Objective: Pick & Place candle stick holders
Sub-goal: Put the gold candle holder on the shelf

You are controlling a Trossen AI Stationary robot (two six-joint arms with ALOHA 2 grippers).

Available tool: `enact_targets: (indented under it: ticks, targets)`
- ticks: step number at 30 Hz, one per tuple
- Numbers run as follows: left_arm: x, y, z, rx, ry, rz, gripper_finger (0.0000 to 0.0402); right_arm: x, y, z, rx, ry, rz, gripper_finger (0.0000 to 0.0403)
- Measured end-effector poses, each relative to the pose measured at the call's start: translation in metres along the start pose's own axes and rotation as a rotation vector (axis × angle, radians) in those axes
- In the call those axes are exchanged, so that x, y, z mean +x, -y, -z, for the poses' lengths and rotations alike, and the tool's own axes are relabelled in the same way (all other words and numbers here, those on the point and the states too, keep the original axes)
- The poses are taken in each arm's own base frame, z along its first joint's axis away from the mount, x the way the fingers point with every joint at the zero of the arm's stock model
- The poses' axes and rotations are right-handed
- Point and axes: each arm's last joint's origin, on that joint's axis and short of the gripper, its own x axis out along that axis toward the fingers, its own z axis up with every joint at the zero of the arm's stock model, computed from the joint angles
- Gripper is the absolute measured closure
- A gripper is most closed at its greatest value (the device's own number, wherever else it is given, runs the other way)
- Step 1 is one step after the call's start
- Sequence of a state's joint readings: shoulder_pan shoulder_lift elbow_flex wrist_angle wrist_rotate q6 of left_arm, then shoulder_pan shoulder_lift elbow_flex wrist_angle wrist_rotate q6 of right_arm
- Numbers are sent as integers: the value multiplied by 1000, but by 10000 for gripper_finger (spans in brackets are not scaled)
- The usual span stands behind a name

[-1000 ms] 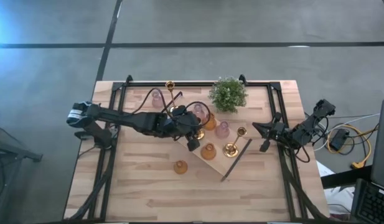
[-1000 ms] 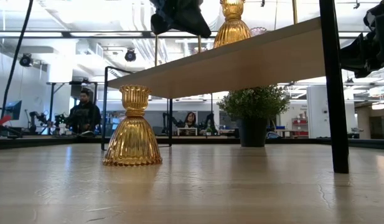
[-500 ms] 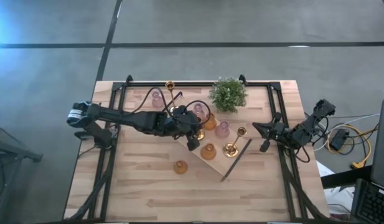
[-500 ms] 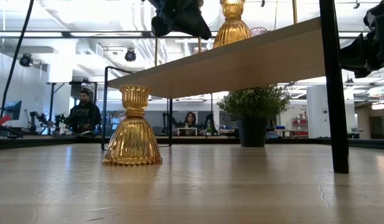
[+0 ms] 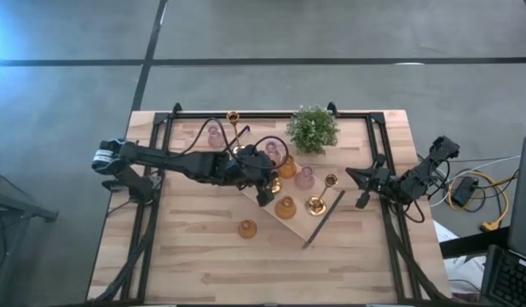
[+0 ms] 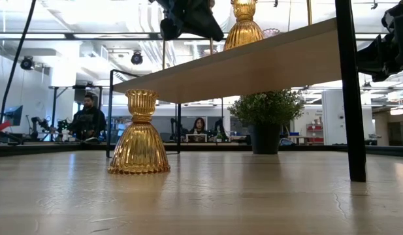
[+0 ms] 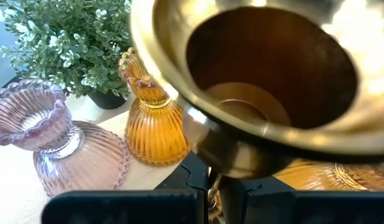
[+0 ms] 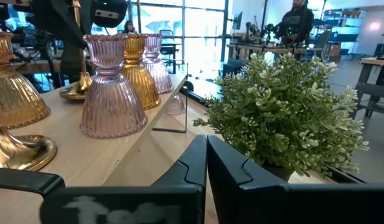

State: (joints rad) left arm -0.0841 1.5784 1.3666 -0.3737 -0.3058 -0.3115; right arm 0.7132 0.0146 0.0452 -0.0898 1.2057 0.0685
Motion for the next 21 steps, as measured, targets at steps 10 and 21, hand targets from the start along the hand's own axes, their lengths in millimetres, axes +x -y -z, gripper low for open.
enact_targets:
  ticks: [10, 21]
  targets:
    - [6, -3, 8, -5, 3, -2, 385, 0, 0, 0, 0, 0, 0, 394]
    - [8, -5, 11, 19, -10, 0, 333, 0, 0, 0, 3, 0, 0, 394]
